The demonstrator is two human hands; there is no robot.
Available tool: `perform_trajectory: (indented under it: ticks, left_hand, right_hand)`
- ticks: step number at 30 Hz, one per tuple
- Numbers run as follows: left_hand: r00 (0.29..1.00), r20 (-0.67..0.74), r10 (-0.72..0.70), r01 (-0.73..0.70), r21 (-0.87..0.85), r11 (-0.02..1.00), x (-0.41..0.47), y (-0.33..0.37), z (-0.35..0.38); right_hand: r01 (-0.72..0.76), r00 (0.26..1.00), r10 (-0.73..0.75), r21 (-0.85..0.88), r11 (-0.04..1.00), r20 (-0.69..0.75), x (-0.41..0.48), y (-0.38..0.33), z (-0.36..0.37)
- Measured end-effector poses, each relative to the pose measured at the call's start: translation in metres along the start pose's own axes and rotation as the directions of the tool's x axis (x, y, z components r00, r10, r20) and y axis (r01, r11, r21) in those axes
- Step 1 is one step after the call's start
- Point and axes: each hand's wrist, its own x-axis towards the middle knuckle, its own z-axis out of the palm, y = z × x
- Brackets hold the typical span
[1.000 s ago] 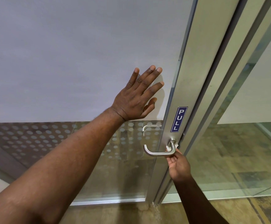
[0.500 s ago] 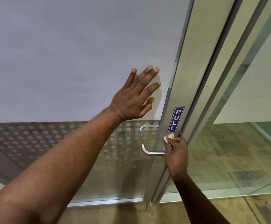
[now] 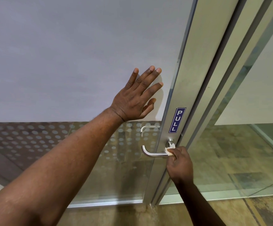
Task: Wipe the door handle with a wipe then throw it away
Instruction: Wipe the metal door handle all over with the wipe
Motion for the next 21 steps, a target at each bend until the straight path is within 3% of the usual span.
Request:
perform_trajectory:
  ticks: [6,21]
  left_hand:
    - [1.0,0.01,-0.004,0.004,-0.004,1.0,0.0,0.001,-0.001]
    - [1.0,0.002,0.007,-0.007,-0.017,1.0,0.0,-0.001,0.0]
  right_hand:
    - [0.193,0.979,-0.176,-0.175,0.965,0.106,-0.009,-0.011,0.008]
    - [0.306,0.944,-0.233,-0.345,0.887,0.235,0.009,-0.067,0.04]
